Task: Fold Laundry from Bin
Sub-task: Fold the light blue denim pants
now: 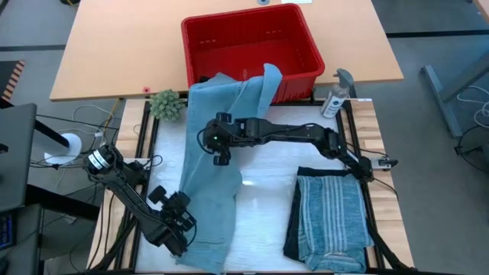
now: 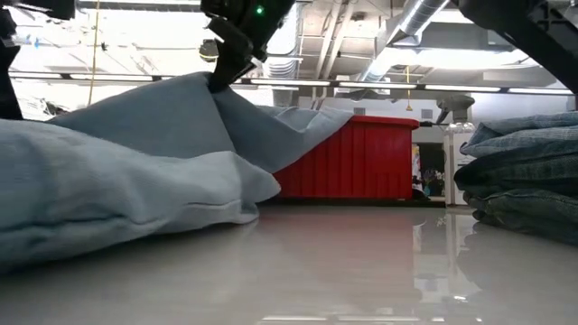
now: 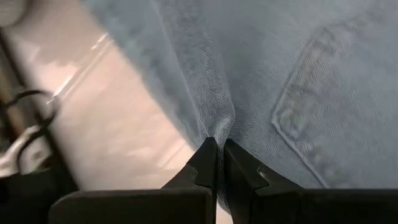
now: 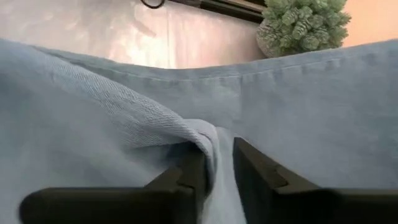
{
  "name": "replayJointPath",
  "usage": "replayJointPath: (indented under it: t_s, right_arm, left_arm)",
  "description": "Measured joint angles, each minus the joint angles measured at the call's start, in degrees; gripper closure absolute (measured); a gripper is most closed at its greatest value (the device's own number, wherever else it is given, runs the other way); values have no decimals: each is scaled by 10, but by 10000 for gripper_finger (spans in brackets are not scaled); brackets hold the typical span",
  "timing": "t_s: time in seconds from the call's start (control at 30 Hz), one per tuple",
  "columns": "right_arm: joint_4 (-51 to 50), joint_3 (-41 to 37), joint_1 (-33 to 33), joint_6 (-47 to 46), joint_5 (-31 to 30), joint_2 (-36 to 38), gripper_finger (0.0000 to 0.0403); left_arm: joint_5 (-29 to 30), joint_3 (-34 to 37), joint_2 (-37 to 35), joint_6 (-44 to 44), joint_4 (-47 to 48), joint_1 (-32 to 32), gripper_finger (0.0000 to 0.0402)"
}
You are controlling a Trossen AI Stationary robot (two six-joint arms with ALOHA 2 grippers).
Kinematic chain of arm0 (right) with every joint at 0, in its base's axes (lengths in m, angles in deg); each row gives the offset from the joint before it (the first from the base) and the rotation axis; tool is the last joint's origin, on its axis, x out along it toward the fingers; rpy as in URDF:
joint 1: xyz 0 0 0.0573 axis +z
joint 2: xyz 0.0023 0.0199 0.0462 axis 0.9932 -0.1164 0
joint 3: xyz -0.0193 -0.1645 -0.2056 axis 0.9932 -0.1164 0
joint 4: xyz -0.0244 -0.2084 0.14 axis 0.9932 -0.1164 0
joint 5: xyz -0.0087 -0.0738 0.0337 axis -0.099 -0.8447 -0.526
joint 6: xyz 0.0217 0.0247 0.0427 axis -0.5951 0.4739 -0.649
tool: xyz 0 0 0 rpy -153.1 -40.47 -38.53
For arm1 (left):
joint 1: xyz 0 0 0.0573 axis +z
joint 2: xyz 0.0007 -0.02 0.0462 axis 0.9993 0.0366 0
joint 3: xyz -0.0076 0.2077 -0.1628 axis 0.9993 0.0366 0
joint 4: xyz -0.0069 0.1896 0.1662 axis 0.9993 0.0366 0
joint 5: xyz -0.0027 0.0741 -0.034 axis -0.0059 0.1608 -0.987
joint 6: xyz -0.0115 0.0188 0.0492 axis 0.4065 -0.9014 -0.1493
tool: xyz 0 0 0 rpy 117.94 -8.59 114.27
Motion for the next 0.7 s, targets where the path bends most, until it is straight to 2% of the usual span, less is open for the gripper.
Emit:
replayJointPath:
  t_s: [0.2,0.33,0.43,0.53,0.7]
  right_arm:
    - [-2,0,-19,-38,-11,0,211]
    - [-4,0,-31,-49,-1,0,152]
    - [-3,0,-35,-44,-1,0,125]
    - [-4,0,-40,-39,0,0,106]
    - [-5,0,-46,-39,2,0,91]
  left_arm:
    - [-8,-21,0,37,62,-3,399]
    - [13,-33,0,18,58,-3,399]
    - [12,-33,0,12,57,-3,397]
    - [7,-33,-9,18,62,-4,376]
    - [-31,-33,-33,6,105,-4,312]
